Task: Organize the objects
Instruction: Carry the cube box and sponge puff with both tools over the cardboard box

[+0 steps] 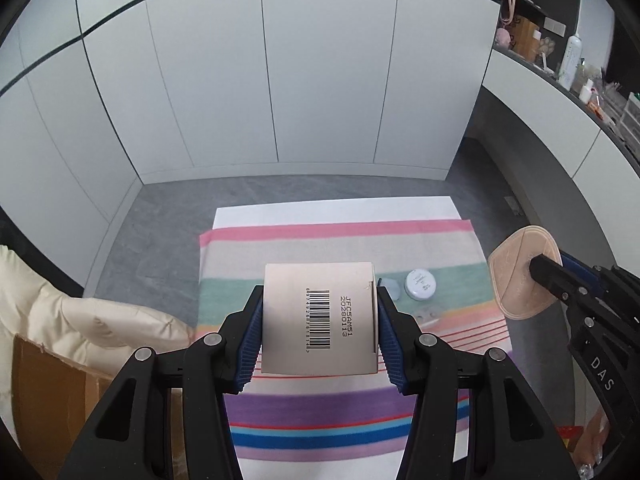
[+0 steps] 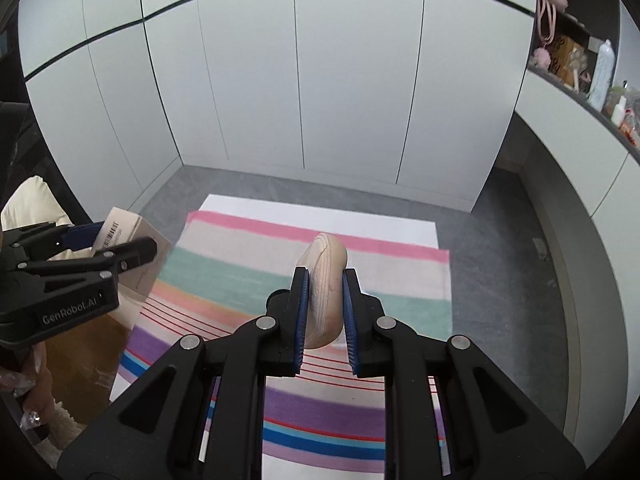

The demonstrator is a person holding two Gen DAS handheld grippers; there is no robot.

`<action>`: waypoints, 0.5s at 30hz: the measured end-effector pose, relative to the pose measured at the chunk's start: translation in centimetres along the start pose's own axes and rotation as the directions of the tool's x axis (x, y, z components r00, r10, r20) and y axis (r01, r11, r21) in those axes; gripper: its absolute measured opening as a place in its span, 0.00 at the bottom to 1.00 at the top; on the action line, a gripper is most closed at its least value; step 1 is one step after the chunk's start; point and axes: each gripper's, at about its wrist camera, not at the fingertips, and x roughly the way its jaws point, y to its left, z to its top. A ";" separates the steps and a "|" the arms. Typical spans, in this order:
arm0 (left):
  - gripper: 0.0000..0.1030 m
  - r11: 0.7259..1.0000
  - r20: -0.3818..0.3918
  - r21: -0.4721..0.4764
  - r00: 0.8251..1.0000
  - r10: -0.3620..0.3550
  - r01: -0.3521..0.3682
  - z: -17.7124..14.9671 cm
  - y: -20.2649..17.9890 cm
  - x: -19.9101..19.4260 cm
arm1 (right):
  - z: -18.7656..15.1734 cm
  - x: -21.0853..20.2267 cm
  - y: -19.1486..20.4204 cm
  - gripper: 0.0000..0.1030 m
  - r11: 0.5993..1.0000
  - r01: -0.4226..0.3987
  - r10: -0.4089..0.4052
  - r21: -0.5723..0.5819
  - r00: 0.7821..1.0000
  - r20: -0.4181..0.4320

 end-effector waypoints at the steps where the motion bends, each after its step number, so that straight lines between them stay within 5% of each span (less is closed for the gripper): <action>1: 0.51 1.000 0.002 -0.004 1.000 -0.002 0.002 0.0 0.0 -0.3 | 0.0 -0.3 0.0 0.16 1.000 0.001 -0.002 0.002 1.000 0.002; 15: 0.51 0.996 0.017 0.026 0.996 0.084 -0.085 -4.3 0.3 -5.2 | -2.9 -4.7 0.1 0.17 0.999 0.022 -0.022 0.024 1.000 0.004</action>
